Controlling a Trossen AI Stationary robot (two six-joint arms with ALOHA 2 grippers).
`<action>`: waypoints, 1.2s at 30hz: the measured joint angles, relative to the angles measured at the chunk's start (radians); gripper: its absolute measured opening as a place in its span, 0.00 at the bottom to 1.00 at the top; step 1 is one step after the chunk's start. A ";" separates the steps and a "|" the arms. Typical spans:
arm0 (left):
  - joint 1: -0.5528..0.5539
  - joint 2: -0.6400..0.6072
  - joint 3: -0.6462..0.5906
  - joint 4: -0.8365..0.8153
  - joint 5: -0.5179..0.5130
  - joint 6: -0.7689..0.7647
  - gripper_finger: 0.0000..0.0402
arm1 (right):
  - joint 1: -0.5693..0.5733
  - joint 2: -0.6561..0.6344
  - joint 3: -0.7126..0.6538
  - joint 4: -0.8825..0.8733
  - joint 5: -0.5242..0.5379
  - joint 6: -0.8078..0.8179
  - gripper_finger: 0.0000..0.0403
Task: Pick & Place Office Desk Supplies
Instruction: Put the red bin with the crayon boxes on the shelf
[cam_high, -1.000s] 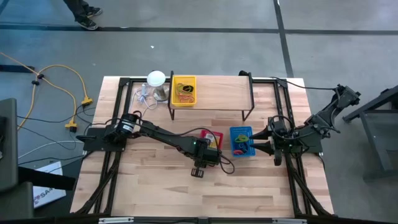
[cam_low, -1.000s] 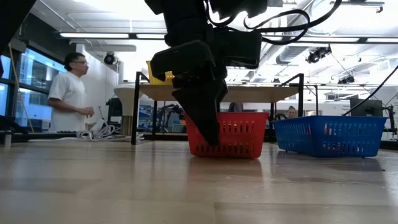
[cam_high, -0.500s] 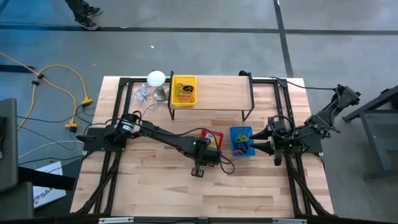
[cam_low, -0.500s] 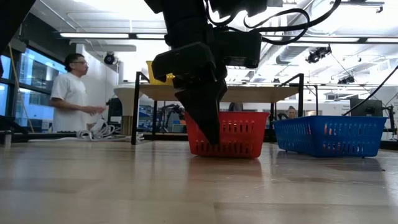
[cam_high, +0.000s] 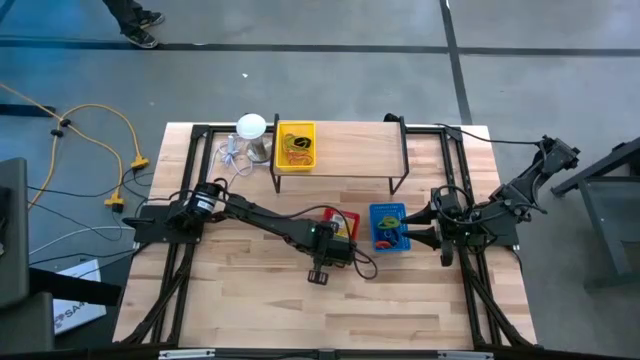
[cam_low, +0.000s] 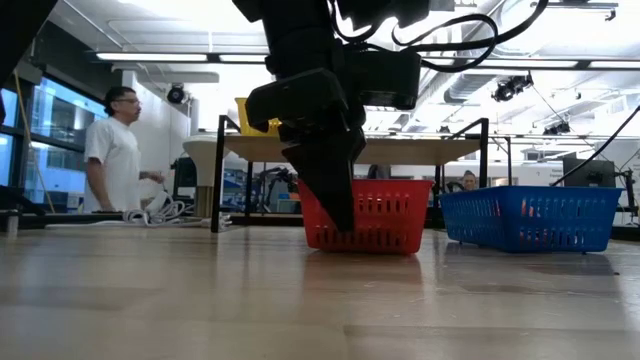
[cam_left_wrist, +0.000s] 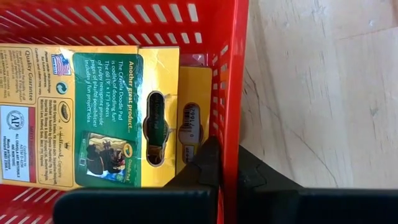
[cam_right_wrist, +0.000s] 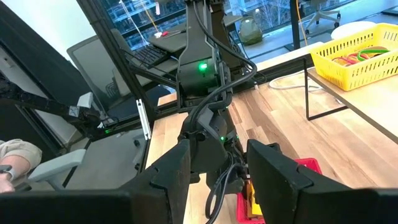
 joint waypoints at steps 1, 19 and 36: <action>-0.002 0.000 0.000 0.000 -0.004 0.000 0.00 | 0.000 0.000 0.000 0.000 0.000 0.000 0.36; -0.020 0.000 0.000 -0.018 -0.045 -0.021 0.00 | 0.000 0.000 0.000 0.000 0.000 0.000 0.36; -0.045 -0.040 0.000 -0.035 -0.074 -0.026 0.00 | 0.000 0.000 0.000 0.000 0.000 0.000 0.36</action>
